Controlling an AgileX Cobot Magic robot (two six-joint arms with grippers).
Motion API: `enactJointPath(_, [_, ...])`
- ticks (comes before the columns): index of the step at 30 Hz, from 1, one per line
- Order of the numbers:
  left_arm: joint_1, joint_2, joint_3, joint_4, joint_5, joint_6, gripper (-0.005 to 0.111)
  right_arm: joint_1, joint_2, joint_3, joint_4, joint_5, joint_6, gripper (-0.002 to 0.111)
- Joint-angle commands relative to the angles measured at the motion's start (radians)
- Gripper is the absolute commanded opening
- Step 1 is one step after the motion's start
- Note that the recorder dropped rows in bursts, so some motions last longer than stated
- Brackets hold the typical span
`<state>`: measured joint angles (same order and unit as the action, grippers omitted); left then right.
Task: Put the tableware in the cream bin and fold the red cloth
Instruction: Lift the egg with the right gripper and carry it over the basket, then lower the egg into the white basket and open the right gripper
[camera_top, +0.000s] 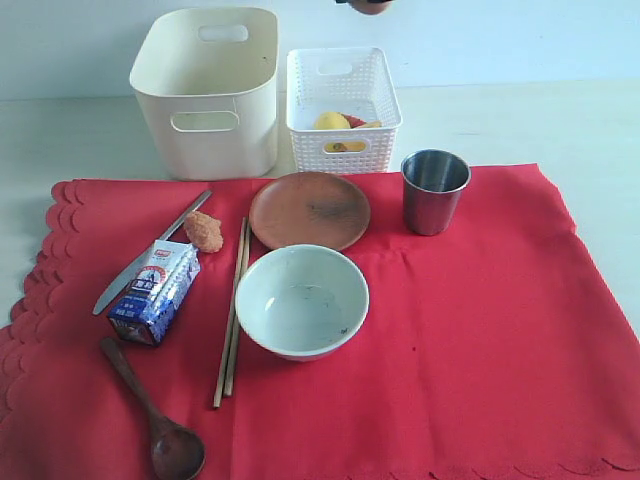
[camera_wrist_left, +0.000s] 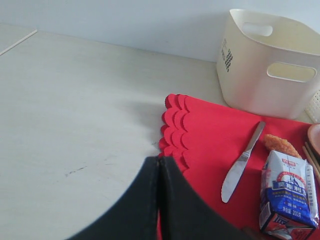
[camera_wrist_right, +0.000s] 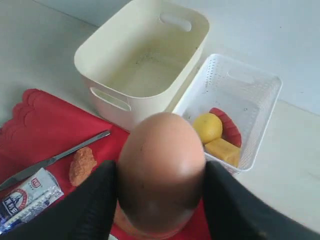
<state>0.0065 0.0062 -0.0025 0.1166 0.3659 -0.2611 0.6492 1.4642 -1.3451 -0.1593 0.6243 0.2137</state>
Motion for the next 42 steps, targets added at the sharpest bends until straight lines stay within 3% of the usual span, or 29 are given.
enactJointPath(1, [-0.007, -0.006, 0.003, 0.005, -0.005, 0.003, 0.0, -0.043, 0.094, -0.066, 0.07, 0.0, -0.085, 0.0])
enactJointPath(13, [-0.007, -0.006, 0.003, 0.005, -0.005, 0.003, 0.0, -0.204, 0.474, -0.336, 0.241, 0.035, -0.148, 0.0])
enactJointPath(26, [-0.007, -0.006, 0.003, 0.005, -0.005, 0.003, 0.0, -0.254, 0.72, -0.574, 0.339, 0.033, -0.262, 0.0])
enactJointPath(42, [-0.007, -0.006, 0.003, 0.005, -0.005, 0.003, 0.0, -0.288, 0.861, -0.609, 0.331, -0.083, -0.303, 0.0])
